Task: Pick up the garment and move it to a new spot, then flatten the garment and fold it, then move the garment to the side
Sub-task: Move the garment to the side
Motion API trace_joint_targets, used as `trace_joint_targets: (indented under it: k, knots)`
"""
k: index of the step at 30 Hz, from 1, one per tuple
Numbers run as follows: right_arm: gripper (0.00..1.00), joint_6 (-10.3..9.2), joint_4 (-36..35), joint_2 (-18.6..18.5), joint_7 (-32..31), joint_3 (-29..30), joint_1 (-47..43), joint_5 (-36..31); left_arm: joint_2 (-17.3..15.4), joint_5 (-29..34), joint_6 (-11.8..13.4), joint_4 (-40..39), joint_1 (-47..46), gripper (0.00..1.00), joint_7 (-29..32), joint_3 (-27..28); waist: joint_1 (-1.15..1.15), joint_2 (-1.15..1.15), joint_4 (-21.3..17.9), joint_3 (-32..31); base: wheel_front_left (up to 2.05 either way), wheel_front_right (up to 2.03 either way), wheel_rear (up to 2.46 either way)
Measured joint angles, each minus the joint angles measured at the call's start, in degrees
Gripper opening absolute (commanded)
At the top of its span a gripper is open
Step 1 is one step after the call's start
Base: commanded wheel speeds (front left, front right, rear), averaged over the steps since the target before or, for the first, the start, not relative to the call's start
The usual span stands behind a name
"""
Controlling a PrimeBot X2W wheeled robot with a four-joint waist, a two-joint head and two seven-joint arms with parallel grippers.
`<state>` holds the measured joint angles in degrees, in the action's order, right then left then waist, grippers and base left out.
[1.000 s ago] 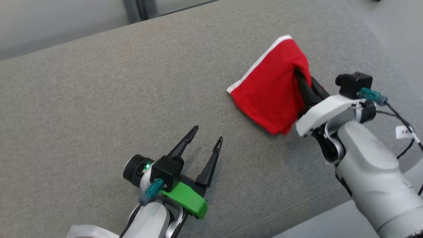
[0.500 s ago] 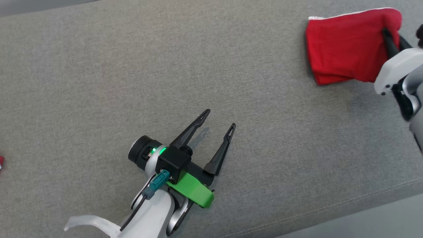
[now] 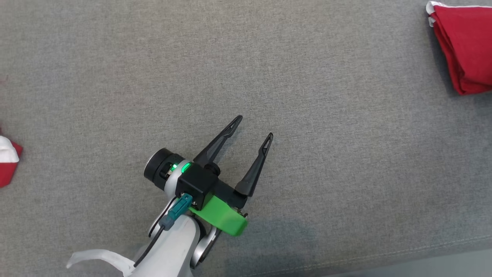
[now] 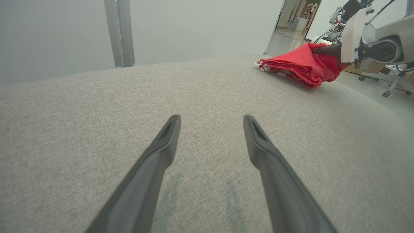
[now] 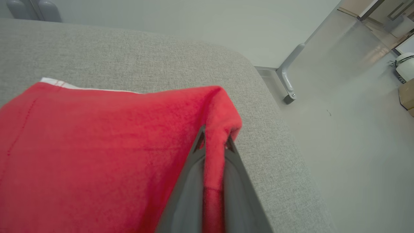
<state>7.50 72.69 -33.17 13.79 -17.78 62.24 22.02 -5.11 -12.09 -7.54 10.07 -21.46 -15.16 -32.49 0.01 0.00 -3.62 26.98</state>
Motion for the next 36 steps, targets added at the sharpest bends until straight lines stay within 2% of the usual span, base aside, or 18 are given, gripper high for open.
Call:
trace_joint_targets:
  k: [6,11,15,16,17,26,28,34,35,36]
  knots:
    - [0.00,0.01,0.6,-0.2,0.4,1.8,0.0,-1.8,0.0,0.0,0.0,0.1,0.0,1.00,0.0,0.0,0.00,0.00,1.1,0.7,0.00,0.00,0.00]
    - [0.00,0.02,0.8,-2.7,0.9,3.4,0.0,-3.6,0.1,-0.4,0.0,0.3,0.0,1.00,0.0,0.1,0.00,0.00,1.2,-0.2,0.00,0.00,0.00]
    - [0.00,0.03,0.9,-3.0,1.0,5.4,0.0,-4.8,0.1,-0.5,0.0,0.7,0.0,1.00,0.0,0.1,0.00,0.00,1.3,-0.8,0.00,0.00,0.00]
    - [0.24,0.03,1.0,-3.4,1.0,6.3,-0.1,-4.8,0.1,-0.5,0.0,0.8,0.1,1.00,0.0,0.1,0.00,0.00,1.3,-1.0,0.00,0.00,0.00]
    - [1.00,0.03,1.0,-3.9,1.0,6.9,-0.4,-5.3,0.1,-0.5,0.0,0.9,0.1,1.00,0.0,0.1,0.00,0.00,1.3,-1.2,0.00,0.00,0.00]
    - [1.00,0.03,-0.4,-5.8,1.2,16.3,-2.6,-13.4,0.4,-0.9,0.0,2.4,0.9,1.00,0.0,1.1,0.00,0.00,1.1,-3.3,0.00,0.00,0.00]
    - [1.00,0.03,-4.0,-3.8,1.2,18.8,-3.6,-14.6,0.5,-0.9,0.0,2.6,1.0,1.00,0.0,1.4,0.00,0.00,0.9,-4.0,0.00,0.00,0.00]
    - [1.00,0.03,-16.5,5.9,1.2,24.3,-11.0,-18.2,0.7,-0.9,0.0,3.2,2.5,1.00,0.0,3.4,0.00,0.00,0.5,-6.7,0.00,0.00,0.00]
    - [1.00,0.03,-16.5,5.9,1.2,24.3,-11.0,-18.2,0.7,-0.9,0.0,3.2,2.5,1.00,0.0,3.4,0.00,0.00,0.5,-6.7,0.00,0.00,0.00]
    - [1.00,0.03,-18.5,7.5,1.2,24.9,-12.7,-18.7,0.8,-0.8,0.0,3.3,2.8,1.00,0.0,4.0,0.00,0.00,0.5,-7.3,0.00,0.00,0.00]
